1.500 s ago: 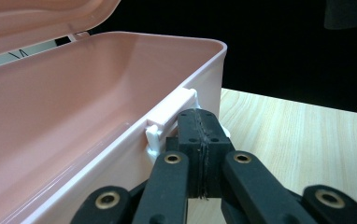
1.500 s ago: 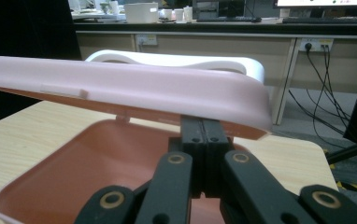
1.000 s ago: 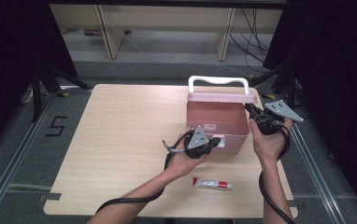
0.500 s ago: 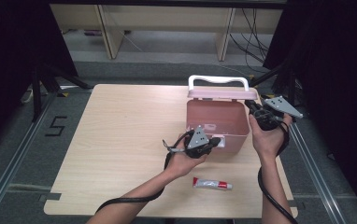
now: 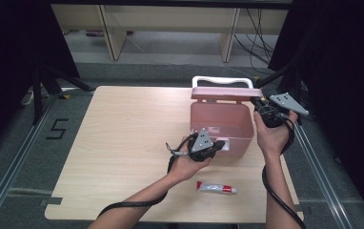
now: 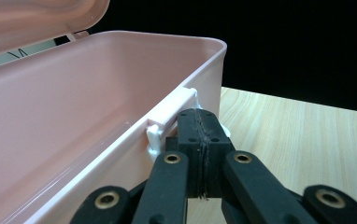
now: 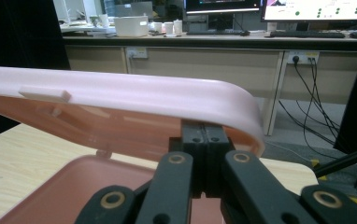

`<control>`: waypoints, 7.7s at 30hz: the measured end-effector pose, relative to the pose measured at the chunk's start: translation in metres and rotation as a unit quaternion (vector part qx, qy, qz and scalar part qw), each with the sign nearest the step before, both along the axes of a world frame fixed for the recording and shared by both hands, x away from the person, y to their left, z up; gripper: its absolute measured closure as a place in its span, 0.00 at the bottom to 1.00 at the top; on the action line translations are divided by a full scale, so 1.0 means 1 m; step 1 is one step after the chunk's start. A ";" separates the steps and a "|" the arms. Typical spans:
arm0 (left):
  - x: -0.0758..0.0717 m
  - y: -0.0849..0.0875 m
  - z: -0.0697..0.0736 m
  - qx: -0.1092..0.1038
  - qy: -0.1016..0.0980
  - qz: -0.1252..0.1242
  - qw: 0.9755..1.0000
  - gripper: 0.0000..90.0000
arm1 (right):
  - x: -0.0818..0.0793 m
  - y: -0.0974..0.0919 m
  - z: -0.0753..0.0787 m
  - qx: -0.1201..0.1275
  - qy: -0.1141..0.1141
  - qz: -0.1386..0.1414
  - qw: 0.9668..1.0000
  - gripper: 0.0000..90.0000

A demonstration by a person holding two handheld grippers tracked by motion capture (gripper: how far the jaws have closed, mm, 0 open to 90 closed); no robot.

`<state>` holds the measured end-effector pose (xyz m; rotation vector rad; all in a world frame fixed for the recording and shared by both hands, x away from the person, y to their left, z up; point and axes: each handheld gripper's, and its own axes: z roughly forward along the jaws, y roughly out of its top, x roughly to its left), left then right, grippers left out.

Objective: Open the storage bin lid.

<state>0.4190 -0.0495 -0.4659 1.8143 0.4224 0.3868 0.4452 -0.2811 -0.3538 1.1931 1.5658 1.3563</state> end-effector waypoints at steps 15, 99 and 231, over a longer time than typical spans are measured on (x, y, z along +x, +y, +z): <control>0.000 0.000 0.000 0.000 0.002 0.000 1.000 0.99 | 0.015 0.002 0.008 -0.005 -0.012 -0.014 1.000 1.00; 0.000 -0.001 0.000 -0.001 0.001 0.001 1.000 0.98 | 0.094 0.007 -0.003 -0.005 0.045 -0.054 0.998 1.00; -0.002 -0.003 0.006 0.011 0.008 0.004 1.000 0.92 | -0.078 0.008 -0.090 -0.180 0.335 0.269 0.885 0.76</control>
